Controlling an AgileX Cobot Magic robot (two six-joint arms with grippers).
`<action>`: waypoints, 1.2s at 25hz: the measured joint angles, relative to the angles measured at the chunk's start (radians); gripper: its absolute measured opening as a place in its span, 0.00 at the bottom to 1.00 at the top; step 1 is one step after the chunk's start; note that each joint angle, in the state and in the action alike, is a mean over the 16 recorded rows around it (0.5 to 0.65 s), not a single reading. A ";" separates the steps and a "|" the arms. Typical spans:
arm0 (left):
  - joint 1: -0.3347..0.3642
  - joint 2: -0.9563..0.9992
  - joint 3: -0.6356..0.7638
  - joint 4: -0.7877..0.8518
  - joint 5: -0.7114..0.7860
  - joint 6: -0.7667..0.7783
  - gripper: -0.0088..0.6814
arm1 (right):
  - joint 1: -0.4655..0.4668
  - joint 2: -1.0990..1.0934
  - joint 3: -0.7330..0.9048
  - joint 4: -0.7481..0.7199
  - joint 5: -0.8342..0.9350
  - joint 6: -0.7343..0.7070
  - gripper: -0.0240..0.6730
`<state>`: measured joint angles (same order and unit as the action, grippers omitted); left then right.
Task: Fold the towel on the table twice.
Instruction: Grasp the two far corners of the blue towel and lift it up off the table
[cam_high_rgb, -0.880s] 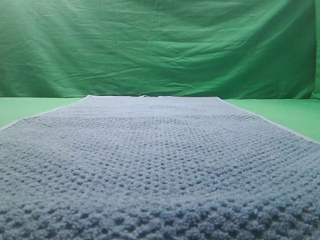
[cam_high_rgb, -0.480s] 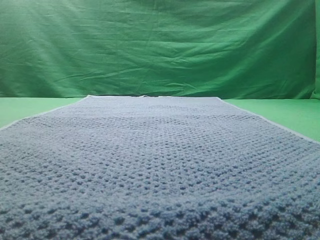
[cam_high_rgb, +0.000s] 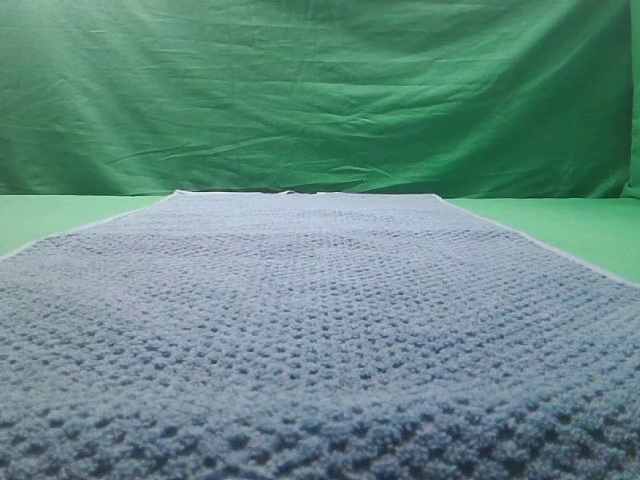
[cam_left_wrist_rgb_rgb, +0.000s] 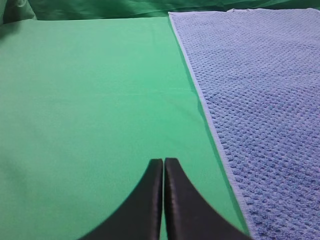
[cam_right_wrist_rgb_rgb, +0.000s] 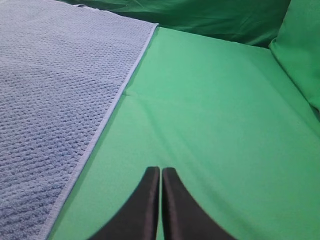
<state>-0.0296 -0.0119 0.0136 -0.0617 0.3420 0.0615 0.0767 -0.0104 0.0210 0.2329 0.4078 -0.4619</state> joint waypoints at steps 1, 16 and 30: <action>0.000 0.000 0.000 0.000 -0.002 0.000 0.01 | 0.000 0.000 0.000 0.000 0.000 0.000 0.03; 0.000 0.000 0.002 -0.210 -0.173 0.000 0.01 | 0.000 0.000 0.004 0.059 -0.109 0.000 0.03; 0.000 0.001 -0.103 -0.465 -0.197 0.010 0.01 | 0.000 0.032 -0.090 0.266 -0.305 -0.008 0.03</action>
<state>-0.0296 -0.0110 -0.0890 -0.5271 0.1454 0.0718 0.0767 0.0221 -0.0689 0.4991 0.1025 -0.4695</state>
